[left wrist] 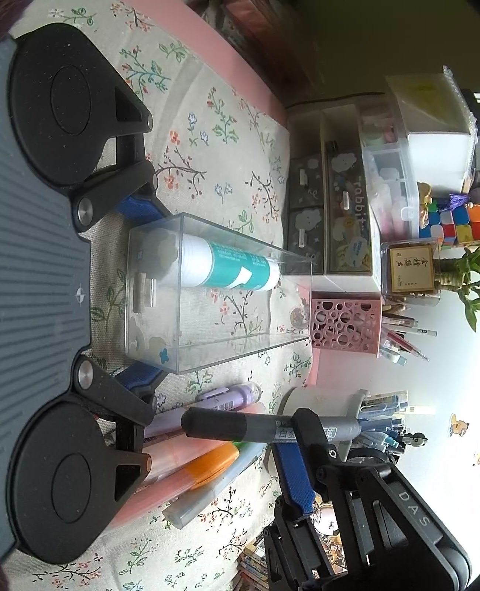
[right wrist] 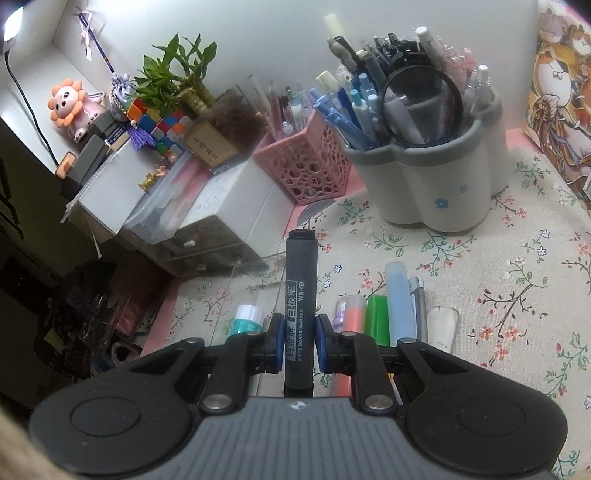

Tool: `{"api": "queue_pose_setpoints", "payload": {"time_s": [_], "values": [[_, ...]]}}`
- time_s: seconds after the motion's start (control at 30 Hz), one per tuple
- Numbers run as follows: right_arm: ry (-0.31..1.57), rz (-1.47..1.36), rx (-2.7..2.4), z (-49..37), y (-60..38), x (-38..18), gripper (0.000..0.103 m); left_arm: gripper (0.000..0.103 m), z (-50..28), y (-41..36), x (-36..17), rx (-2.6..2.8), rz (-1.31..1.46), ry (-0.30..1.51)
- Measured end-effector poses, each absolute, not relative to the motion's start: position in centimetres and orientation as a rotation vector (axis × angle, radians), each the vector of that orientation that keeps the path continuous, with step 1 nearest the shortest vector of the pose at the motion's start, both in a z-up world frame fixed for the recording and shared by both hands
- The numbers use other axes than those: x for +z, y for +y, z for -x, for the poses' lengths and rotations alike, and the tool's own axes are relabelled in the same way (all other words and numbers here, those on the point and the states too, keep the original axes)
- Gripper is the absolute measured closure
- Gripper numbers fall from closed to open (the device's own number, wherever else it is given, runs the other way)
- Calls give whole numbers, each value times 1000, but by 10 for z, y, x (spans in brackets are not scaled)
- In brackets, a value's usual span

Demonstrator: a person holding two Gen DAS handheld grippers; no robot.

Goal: Organize stationery
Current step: 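Lower the black marker into the clear box beside the glue stick, release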

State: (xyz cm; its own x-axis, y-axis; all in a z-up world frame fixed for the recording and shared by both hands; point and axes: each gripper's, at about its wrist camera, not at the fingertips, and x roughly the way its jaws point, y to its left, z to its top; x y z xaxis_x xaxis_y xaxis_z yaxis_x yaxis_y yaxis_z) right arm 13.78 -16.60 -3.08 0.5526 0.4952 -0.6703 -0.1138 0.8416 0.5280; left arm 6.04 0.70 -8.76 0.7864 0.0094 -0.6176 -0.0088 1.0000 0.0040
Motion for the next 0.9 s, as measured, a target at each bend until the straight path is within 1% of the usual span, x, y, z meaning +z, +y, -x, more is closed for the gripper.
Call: {"api": "queue_pose_setpoints", "payload": {"time_s": [0.13,0.37,0.73,0.9], "values": [[939,-475,415,-134,-168,-31,93,31,-61,6,-88,-2,-12,665],[907,-506,498,-125,-159,-25,93,30,-60,6,-88,-8,-16,664],[900,-367,531,-121,-116,-20,93,30,-60,6,-88,-8,-16,664],[929,-441,525,-139,-116,-25,93,30,-60,6,-88,-8,-16,664]]}}
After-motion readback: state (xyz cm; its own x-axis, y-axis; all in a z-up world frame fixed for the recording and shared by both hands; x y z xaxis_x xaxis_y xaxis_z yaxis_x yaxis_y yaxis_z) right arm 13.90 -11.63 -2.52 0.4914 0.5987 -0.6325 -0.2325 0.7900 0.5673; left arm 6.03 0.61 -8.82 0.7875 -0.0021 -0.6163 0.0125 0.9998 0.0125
